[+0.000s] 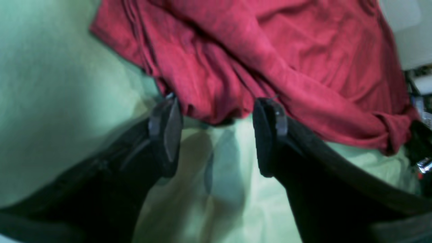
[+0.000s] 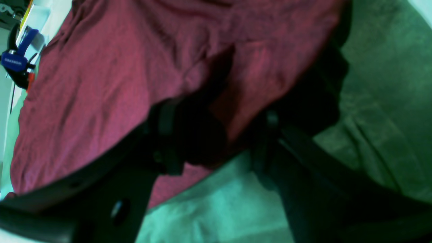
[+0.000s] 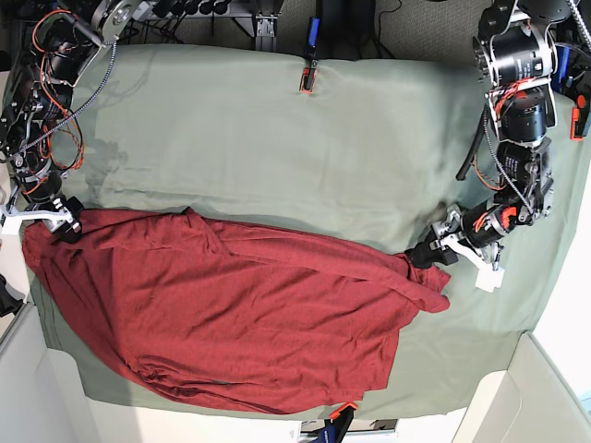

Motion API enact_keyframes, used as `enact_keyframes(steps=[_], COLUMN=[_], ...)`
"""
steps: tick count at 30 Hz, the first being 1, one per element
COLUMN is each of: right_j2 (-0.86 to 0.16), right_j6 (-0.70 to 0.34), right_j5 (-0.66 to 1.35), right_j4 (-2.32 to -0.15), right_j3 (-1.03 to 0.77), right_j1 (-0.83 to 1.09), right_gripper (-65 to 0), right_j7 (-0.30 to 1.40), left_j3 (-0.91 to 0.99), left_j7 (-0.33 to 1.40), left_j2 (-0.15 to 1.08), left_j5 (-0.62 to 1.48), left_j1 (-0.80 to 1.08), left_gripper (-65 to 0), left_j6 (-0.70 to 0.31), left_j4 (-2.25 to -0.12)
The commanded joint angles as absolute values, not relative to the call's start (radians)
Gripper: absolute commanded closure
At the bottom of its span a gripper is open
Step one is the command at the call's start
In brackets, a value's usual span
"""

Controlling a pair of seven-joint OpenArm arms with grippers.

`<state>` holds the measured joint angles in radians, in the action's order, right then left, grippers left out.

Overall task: Fold the T-shirt properly
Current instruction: 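Lift and shake the held shirt to spread it flat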

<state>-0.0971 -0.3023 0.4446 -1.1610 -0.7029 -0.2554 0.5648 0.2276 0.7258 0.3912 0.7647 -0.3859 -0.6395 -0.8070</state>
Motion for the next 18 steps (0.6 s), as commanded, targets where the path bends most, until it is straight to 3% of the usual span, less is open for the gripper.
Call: enact_keyframes(steps=[1,18], right_j2=[-0.105,-0.104], right_j6=[-0.308,-0.321], right_j5=[0.444,0.445], right_j4=[-1.171,-1.170], right_j3=[-0.703,-0.702], right_j1=[-0.271,-0.271], right_gripper=[-30.0,-30.0], right_j7=[0.587,0.584], left_j3=[0.230,0.228], left_j7=[0.701,0.601], left_j2=[0.401,0.337], left_j5=[0.749,0.633], left_j1=[-0.416,-0.521], left_gripper=[-36.1,-36.1], left_j6=[-0.626,-0.568], left_j4=[-0.818,-0.706])
